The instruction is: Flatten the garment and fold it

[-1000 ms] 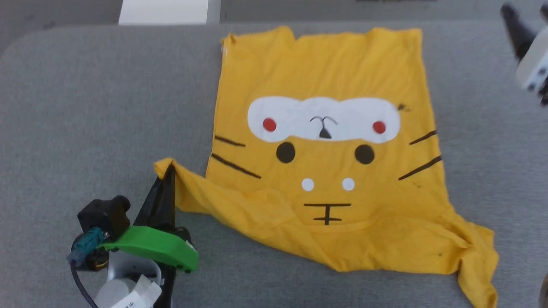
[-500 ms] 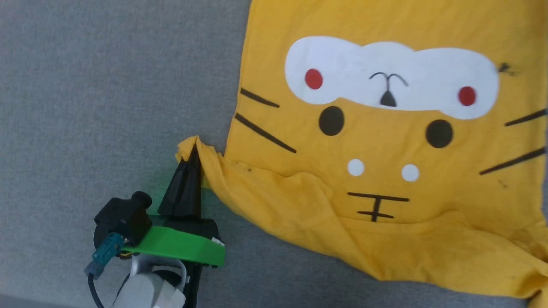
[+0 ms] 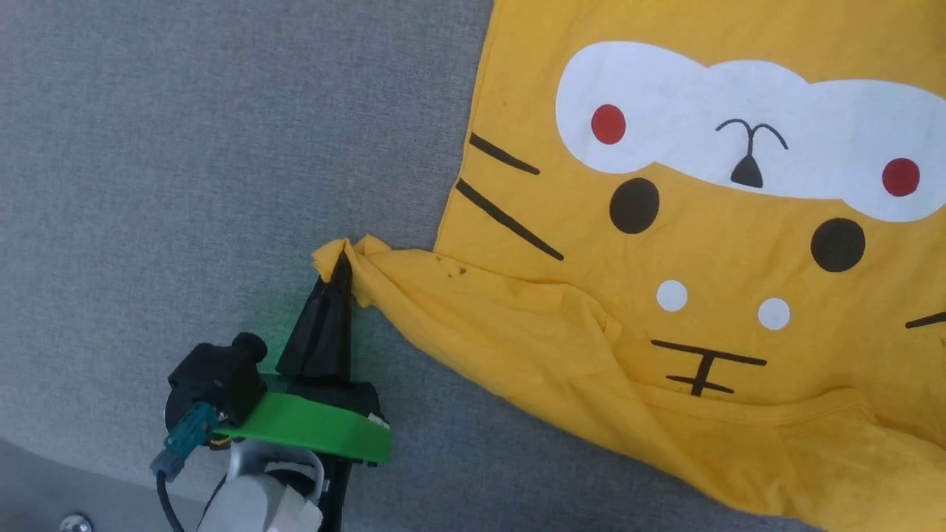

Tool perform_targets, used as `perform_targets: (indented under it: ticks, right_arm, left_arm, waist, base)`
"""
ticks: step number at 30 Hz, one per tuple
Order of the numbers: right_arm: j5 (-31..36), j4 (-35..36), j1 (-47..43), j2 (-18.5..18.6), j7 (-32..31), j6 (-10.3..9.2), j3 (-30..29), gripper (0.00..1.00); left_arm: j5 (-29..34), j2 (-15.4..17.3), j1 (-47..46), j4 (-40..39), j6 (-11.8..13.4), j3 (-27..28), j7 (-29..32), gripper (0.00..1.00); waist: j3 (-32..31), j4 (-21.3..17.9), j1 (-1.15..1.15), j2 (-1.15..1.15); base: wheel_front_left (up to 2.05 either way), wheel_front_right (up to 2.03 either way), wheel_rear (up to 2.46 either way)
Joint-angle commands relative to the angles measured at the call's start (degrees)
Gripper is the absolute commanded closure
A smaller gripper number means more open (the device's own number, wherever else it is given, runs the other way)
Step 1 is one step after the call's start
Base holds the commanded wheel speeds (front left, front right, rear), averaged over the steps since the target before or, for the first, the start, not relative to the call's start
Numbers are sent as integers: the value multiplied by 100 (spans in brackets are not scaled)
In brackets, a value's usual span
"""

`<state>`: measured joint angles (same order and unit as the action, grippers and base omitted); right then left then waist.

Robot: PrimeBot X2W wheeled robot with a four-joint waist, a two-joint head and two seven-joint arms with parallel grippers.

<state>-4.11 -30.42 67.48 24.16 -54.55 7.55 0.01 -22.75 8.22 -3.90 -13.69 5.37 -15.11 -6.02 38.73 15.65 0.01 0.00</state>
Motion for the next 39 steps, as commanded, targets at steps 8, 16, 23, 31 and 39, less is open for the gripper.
perform_targets:
  ticks: [8, 16, 23, 31, 39]
  right_arm:
    - [-640, 579, -782, 56, 1204, -6, -371, 100]
    - [-1223, 2057, -2962, -29, 1439, -6, -739, 100]
    - [-1411, 3226, -5629, -598, 854, -6, -1080, 100]
    - [-1669, 3290, -7488, -1305, 222, -6, -681, 100]
    - [-2033, 3677, -7138, -1533, 1256, -6, -1111, 0]
  left_arm:
    - [-143, 138, -9, 352, 47, 142, 201, 100]
    - [-324, 297, 346, 694, 134, 333, 371, 100]
    - [-437, 345, 502, 847, 202, 373, 556, 100]
    - [-528, 343, 562, 956, 241, 366, 662, 100]
    - [-584, 324, 606, 1027, 272, 360, 655, 100]
  waist:
    - [-1427, -655, -1, 0]
    - [-2552, -1585, -1, 0]
    - [-2996, -1977, -1, 0]
    - [-3054, -2012, -1, 0]
    - [-3139, -2008, -1, 0]
  base:
    - [0, 0, 0]
    - [0, 0, 0]
    - [0, 0, 0]
    - [0, 0, 0]
    - [0, 0, 0]
